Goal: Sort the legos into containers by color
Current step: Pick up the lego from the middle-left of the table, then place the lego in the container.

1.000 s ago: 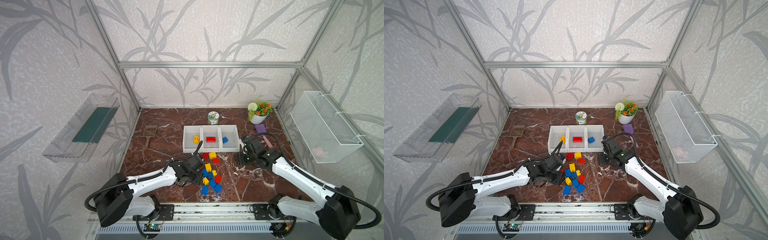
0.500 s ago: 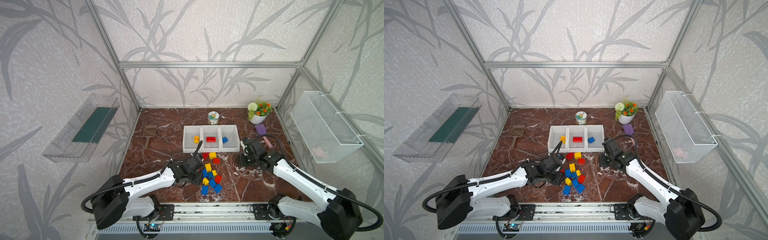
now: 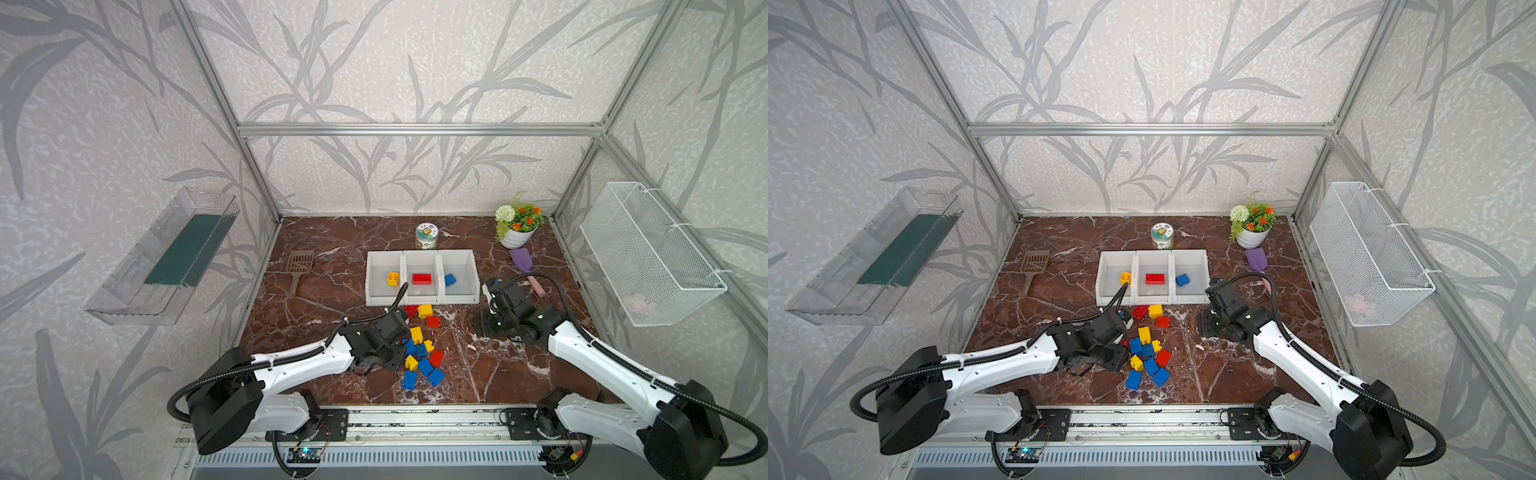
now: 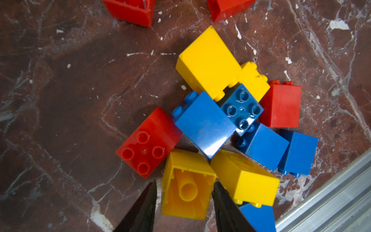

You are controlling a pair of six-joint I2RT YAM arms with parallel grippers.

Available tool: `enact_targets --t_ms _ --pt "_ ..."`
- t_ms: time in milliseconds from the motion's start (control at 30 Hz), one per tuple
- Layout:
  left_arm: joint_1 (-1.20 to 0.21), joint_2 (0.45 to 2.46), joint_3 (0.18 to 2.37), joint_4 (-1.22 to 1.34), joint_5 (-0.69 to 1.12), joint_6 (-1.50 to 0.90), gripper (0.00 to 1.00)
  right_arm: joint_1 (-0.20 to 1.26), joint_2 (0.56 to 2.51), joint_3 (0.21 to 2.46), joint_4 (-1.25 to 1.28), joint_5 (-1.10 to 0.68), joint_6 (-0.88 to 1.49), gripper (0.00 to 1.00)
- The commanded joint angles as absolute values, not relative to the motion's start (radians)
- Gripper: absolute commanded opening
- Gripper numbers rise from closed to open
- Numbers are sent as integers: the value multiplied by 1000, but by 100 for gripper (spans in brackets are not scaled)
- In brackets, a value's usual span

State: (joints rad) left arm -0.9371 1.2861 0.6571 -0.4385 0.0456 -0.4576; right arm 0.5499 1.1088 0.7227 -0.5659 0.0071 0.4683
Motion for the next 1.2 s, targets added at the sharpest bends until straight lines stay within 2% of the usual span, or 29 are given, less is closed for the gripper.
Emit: enact_targets --t_ms 0,233,400,500,667,767,967,1167 --pt "-945 1317 695 -432 37 -441 44 556 1084 709 -578 16 483 59" --pt "-951 1322 735 -462 24 -417 30 557 1064 707 -591 26 483 56" --pt "-935 1256 846 -523 -122 -343 30 558 1045 716 -603 37 478 54" --pt "-854 1248 926 -496 -123 -240 31 557 1042 716 -600 40 476 53" --pt "-643 1376 1067 -465 -92 -195 31 557 1057 723 -595 30 476 52" --pt "-576 1482 1142 -442 -101 -165 31 558 1056 735 -600 34 471 52" --pt "-509 1637 1242 -434 -79 -182 31 558 1049 746 -624 48 465 52" --pt "-506 1675 1246 -425 -68 -198 33 557 1045 743 -625 60 463 52"
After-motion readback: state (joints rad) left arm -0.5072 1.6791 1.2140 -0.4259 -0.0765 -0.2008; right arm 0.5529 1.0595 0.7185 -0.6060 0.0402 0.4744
